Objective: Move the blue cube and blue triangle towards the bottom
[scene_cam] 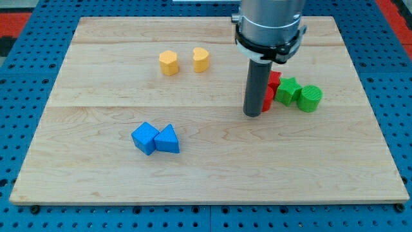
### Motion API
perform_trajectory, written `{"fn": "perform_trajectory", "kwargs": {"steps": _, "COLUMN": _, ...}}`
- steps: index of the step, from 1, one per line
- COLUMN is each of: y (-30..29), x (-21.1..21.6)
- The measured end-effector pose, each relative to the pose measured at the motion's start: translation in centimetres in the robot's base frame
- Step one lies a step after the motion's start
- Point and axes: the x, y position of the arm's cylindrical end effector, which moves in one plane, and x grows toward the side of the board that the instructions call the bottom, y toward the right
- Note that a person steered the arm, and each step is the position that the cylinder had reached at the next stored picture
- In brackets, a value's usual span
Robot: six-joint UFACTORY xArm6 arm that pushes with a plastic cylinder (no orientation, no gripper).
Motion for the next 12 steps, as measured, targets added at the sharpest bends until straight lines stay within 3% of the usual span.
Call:
{"fn": "perform_trajectory", "kwargs": {"steps": 8, "y": -7.4, "x": 0.2}}
{"fn": "perform_trajectory", "kwargs": {"steps": 10, "y": -8.4, "x": 5.8}}
{"fn": "perform_trajectory", "kwargs": {"steps": 12, "y": -14.3, "x": 5.5}}
